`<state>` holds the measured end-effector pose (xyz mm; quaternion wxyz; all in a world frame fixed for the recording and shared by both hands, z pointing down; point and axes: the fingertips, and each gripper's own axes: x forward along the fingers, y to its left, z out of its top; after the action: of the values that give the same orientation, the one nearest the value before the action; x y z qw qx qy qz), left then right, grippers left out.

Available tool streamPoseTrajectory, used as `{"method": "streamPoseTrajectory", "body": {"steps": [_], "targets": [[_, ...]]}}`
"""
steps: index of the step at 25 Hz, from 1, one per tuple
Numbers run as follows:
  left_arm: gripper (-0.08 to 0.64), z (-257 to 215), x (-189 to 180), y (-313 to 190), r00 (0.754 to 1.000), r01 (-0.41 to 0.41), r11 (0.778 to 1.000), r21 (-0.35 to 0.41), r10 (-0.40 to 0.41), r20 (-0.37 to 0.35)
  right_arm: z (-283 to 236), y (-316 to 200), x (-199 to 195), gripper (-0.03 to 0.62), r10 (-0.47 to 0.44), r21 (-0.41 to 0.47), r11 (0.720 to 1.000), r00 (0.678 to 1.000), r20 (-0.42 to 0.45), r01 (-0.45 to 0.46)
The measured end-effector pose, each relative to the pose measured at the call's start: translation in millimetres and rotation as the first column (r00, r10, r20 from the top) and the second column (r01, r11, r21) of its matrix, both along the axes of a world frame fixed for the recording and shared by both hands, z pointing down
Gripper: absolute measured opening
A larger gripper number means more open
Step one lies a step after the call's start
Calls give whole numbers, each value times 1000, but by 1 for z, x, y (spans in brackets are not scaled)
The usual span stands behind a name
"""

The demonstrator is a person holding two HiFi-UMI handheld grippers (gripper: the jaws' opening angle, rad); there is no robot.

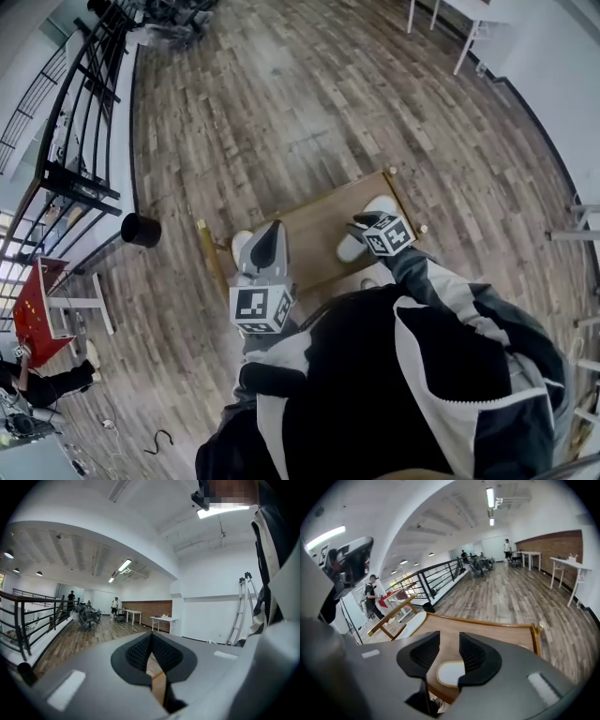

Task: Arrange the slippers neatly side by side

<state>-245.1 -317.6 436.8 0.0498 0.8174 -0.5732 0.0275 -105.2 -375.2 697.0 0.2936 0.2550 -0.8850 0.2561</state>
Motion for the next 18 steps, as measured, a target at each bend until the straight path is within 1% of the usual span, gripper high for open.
{"method": "streamPoseTrajectory", "body": {"steps": [2,4,7,9,11,13,14,16,17,18], "targets": [[14,2,10,0,1000,-23,1000,-11,23,-3,25,-7,24,182,106,-71,991,993,-47,-109],[14,3,18,-1,999,-47,999,-15,47,-4,47,-16,48,214,199,-116,971,975,-98,-210],[14,6,25,-1,998,-69,997,-21,69,2,73,-23,81,251,315,-170,925,936,-160,-340],[14,11,24,-1,998,-70,997,-34,70,-3,87,-21,95,261,366,-214,891,913,-180,-399],[14,18,21,0,998,-60,997,-56,59,-22,101,-16,103,267,407,-281,850,895,-182,-445],[14,22,21,1,998,-55,996,-72,53,-28,116,-14,107,267,446,-360,801,878,-173,-478],[14,22,22,2,998,-56,996,-75,54,-26,121,-16,107,267,472,-401,772,867,-161,-494],[14,22,25,3,998,-59,995,-79,58,-18,128,-23,104,267,536,-473,706,834,-130,-527],[14,23,25,5,998,-59,995,-83,58,-13,131,-27,101,265,558,-497,682,821,-122,-537],[14,25,26,7,998,-58,994,-89,57,-8,134,-29,98,264,566,-508,669,815,-125,-542]]}}
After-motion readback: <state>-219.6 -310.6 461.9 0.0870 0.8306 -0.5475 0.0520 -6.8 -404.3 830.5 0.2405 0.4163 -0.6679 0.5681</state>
